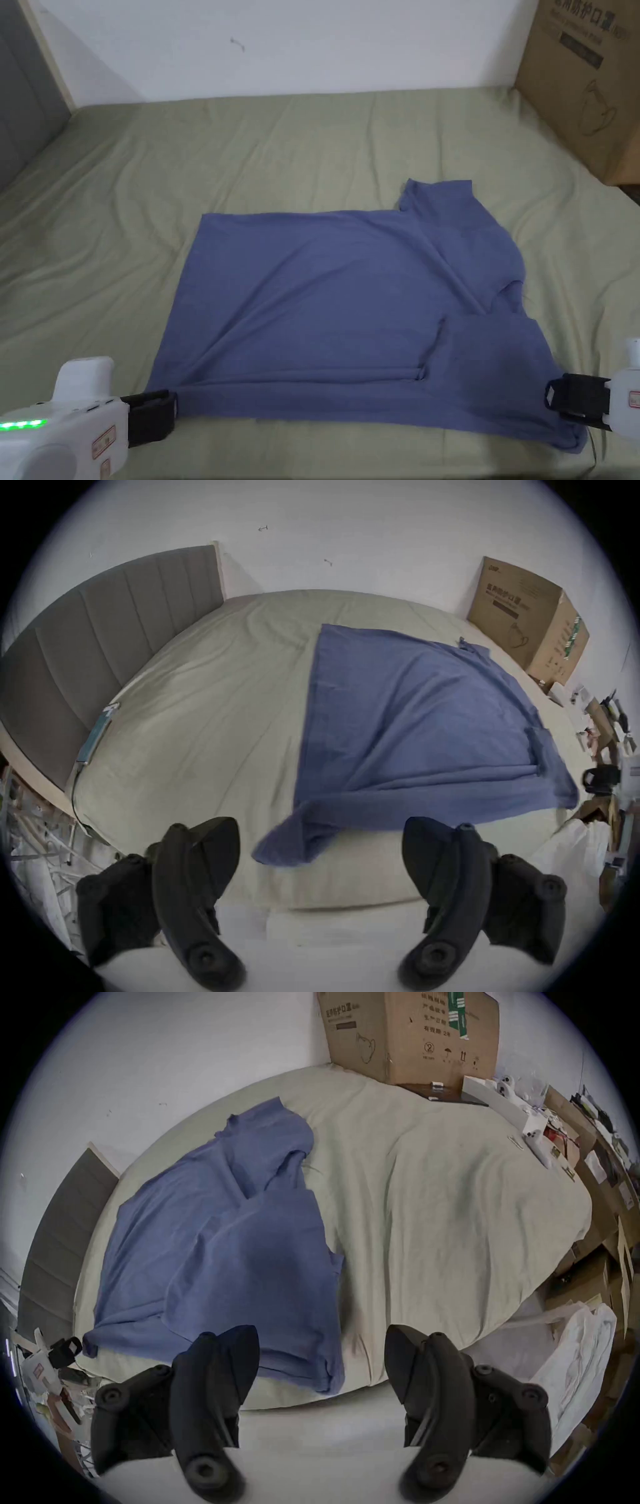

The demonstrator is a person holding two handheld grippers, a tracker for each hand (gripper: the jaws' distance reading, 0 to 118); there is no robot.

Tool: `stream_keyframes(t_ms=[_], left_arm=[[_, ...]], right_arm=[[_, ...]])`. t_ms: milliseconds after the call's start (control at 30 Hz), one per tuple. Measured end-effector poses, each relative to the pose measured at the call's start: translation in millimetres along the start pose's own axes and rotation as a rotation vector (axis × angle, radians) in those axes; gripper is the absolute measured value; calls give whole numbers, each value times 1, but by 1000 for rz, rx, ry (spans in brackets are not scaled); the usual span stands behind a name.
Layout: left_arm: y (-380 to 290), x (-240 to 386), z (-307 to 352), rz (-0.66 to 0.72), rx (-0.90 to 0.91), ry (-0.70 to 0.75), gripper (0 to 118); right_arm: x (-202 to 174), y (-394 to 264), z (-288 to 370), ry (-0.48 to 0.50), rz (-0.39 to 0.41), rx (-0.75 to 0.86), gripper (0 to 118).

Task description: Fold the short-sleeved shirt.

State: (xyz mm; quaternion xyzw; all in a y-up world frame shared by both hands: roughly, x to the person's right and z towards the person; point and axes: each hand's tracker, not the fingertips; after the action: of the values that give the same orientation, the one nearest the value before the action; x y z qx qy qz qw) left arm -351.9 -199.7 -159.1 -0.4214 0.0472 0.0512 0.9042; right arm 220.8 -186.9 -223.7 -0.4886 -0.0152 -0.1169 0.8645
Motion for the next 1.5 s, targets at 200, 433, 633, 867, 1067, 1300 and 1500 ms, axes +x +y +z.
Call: stream_keyframes(t_ms=[200, 433, 633, 867, 1067, 1300, 1500], left_arm=[[-33, 8, 12, 53, -11, -46, 0], [-37, -9, 7, 72, -3, 49, 45], [-22, -34, -12, 156, 9, 30, 100], [-20, -38, -46, 164, -61, -80, 3], [-17, -24, -25, 196, -55, -62, 3], [-8, -18, -11, 157, -35, -58, 3], [-8, -15, -12, 112, -48, -31, 3]], right_arm=[[-12, -9, -16, 12, 42, -43, 0], [-20, -12, -24, 21, 49, -54, 0], [-23, -11, -28, 20, 62, -64, 0], [-19, -19, -34, 18, 43, -99, 0], [-5, -25, -30, 22, 23, -85, 0], [8, -14, -26, 2, 27, -70, 63], [12, -27, -46, 5, 35, -148, 3]])
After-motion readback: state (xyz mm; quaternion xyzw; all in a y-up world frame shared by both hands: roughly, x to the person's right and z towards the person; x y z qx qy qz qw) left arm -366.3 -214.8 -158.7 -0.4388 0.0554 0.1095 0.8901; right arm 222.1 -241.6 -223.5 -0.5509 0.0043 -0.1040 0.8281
